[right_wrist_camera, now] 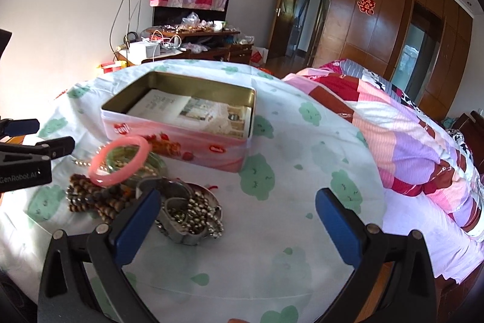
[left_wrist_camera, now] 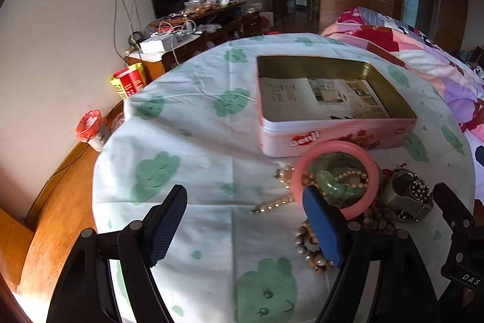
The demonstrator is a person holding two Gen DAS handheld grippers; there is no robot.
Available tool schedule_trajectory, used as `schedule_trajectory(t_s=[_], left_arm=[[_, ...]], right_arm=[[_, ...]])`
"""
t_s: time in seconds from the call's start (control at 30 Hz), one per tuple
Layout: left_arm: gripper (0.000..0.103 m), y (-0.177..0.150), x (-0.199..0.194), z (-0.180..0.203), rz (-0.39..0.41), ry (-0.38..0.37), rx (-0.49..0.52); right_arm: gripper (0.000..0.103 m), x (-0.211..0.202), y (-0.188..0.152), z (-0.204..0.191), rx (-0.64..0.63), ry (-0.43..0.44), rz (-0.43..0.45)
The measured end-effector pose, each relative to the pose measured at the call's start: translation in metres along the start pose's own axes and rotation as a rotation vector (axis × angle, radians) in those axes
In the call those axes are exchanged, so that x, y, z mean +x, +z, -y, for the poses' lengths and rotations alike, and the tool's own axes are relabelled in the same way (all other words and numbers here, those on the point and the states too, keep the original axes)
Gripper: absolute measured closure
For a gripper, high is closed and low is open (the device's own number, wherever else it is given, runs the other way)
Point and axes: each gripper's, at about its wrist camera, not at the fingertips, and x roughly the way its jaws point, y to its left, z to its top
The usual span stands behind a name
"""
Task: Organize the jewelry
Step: 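Lower the left gripper onto the pink bangle and close on it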
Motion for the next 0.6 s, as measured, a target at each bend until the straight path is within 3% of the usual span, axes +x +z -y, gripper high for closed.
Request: schedule_trajectory(t_s=[0.23,0.43,0.6], left_arm=[[0.045,0.001,0.013,0.018,-0.032,-0.039,0.052],[0.085,0.001,0.028,0.030,-0.068,-0.090,0.071],[0.094,-0.001,0.024,0.031,-0.058,-0.122,0.072]], right_arm=[[0.000,0.006,-0.002,0.002,0.018,0.007,-0.004],[0.000,0.012,-0.005,0.002,0.015,0.013,-0.014],[0.000,0.016,-0.006,0.003,0.025,0.016,-0.019]])
